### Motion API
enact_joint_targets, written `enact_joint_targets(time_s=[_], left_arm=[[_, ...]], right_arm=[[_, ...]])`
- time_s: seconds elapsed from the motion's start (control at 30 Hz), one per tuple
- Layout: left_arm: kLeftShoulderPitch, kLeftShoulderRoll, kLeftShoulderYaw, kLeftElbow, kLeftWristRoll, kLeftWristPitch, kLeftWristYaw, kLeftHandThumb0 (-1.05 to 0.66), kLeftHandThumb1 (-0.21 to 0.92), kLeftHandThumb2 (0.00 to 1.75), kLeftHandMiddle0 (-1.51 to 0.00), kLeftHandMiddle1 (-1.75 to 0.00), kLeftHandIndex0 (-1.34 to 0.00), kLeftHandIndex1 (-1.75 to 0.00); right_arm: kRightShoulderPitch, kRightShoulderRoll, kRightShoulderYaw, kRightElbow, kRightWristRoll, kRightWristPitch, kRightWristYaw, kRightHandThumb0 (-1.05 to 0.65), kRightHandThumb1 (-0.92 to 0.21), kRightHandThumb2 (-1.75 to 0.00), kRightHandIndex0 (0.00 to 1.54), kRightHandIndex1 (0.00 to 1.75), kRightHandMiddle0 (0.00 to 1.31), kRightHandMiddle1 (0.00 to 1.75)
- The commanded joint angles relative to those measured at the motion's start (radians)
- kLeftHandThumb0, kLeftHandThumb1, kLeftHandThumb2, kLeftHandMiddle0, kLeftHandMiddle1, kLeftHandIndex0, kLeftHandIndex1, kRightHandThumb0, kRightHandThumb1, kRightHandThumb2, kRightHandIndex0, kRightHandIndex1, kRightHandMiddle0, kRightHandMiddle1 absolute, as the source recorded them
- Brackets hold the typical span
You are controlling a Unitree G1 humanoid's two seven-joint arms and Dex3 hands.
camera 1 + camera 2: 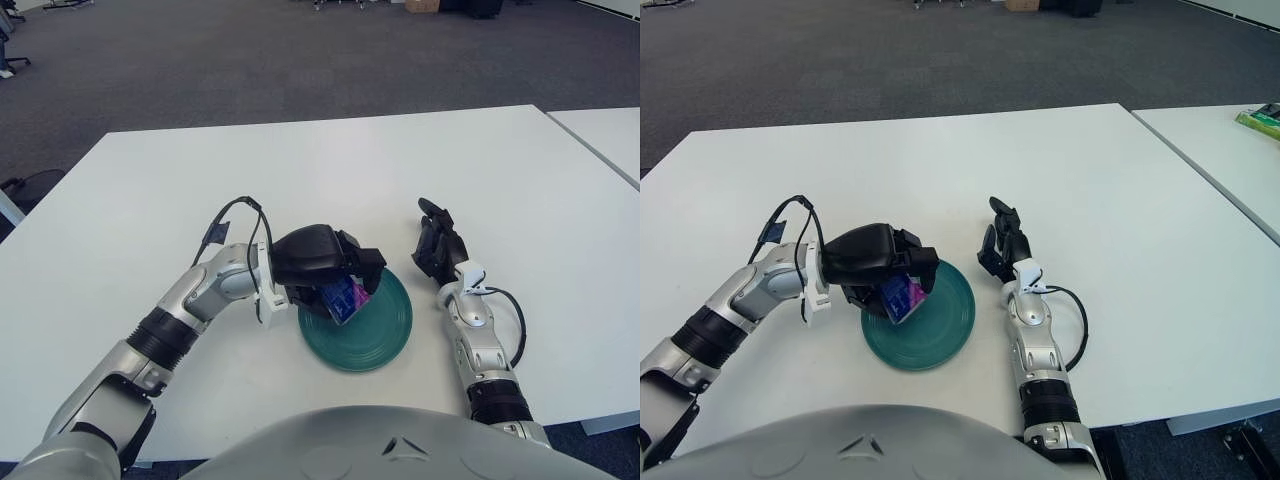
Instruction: Put the gum into the plate.
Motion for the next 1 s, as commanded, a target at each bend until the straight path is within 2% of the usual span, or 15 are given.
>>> enact_joint_targets(time_s=[0.0,0.03,0.07,0.1,0.13,0.17,0.2,0.23,0.33,0.37,0.43,0.47,0.53,0.63,0.97], left_arm=[[0.008,0.009,0.005,-0.018,-0.014,0.013,-0.029,-0.31,0.23,1.40,-0.89,-1.75,-0.61,-1.70],[0.013,0.007,0.009,-0.020,-0.004,0.011,-0.023,-0.20,0.20,1.43,-0.84,-1.75,-0.60,-1.67],[0.017,0.006,0.012,-0.022,0.002,0.009,-0.020,-0.16,0.23,1.39,-0.77,-1.75,-0.57,-1.68],[0.021,0.006,0.016,-0.024,0.020,0.010,-0.011,-0.10,0.30,1.32,-0.64,-1.75,-0.51,-1.70],[0.023,0.005,0.019,-0.026,0.032,0.011,-0.005,-0.08,0.39,1.20,-0.59,-1.72,-0.46,-1.68],[0.025,0.006,0.023,-0.027,0.049,0.013,0.003,-0.06,0.55,0.96,-0.53,-1.66,-0.38,-1.63],[0.026,0.006,0.026,-0.027,0.061,0.014,0.008,-0.17,0.68,0.76,-0.47,-1.47,-0.35,-1.63],[0.027,0.006,0.028,-0.026,0.069,0.015,0.012,-0.24,0.77,0.64,-0.44,-1.34,-0.33,-1.63],[0.029,0.004,0.032,-0.024,0.084,0.015,0.016,-0.32,0.87,0.51,-0.40,-1.12,-0.29,-1.66],[0.029,0.004,0.033,-0.022,0.090,0.014,0.018,-0.39,0.88,0.50,-0.40,-1.06,-0.25,-1.56],[0.028,0.002,0.033,-0.020,0.101,0.013,0.019,-0.58,0.90,0.48,-0.41,-0.80,-0.16,-1.26],[0.026,0.001,0.032,-0.021,0.110,0.014,0.020,-0.62,0.91,0.50,-0.41,-0.73,-0.15,-1.20],[0.025,0.000,0.030,-0.022,0.121,0.015,0.021,-0.71,0.92,0.55,-0.44,-0.45,-0.10,-1.03],[0.024,-0.002,0.032,-0.037,0.123,0.025,0.009,-0.75,0.92,0.60,-0.45,-0.26,-0.06,-0.94],[0.029,0.002,0.039,-0.067,0.113,0.061,-0.013,-0.79,0.92,0.67,-0.44,-0.11,-0.02,-0.87]], right_arm=[[0.064,0.003,0.004,0.087,-0.001,0.072,0.004,-0.62,-0.92,-0.99,0.14,0.00,0.00,0.48],[0.064,0.002,0.004,0.087,-0.001,0.071,0.005,-0.62,-0.92,-0.99,0.14,0.00,0.00,0.48],[0.064,0.001,0.005,0.087,-0.002,0.071,0.006,-0.62,-0.92,-0.99,0.14,0.00,0.00,0.49],[0.065,0.000,0.005,0.086,-0.001,0.071,0.009,-0.62,-0.92,-0.99,0.14,0.00,0.00,0.49],[0.065,-0.001,0.006,0.085,-0.001,0.070,0.011,-0.62,-0.92,-0.99,0.14,0.00,0.00,0.50],[0.065,-0.002,0.007,0.085,-0.001,0.071,0.014,-0.63,-0.92,-0.99,0.15,0.01,0.00,0.51],[0.065,-0.003,0.007,0.085,0.000,0.071,0.016,-0.63,-0.92,-0.99,0.16,0.01,0.00,0.52],[0.065,-0.004,0.007,0.085,0.000,0.072,0.018,-0.63,-0.92,-0.99,0.16,0.01,0.00,0.52],[0.064,-0.005,0.005,0.087,0.002,0.074,0.021,-0.63,-0.92,-0.99,0.17,0.01,0.00,0.53],[0.063,-0.005,0.004,0.089,0.004,0.075,0.021,-0.63,-0.92,-0.99,0.17,0.01,0.00,0.53],[0.060,-0.003,0.002,0.093,0.007,0.077,0.022,-0.63,-0.92,-0.99,0.19,0.02,0.00,0.54],[0.059,-0.002,0.000,0.097,0.010,0.074,0.023,-0.63,-0.92,-0.99,0.19,0.02,0.00,0.54],[0.057,0.000,-0.002,0.102,0.014,0.071,0.026,-0.63,-0.92,-0.98,0.19,0.02,0.00,0.54],[0.053,0.003,-0.006,0.110,0.025,0.062,0.037,-0.62,-0.92,-0.98,0.20,0.02,0.00,0.54],[0.046,0.008,-0.010,0.123,0.048,0.038,0.062,-0.60,-0.92,-0.96,0.22,0.02,0.00,0.56]])
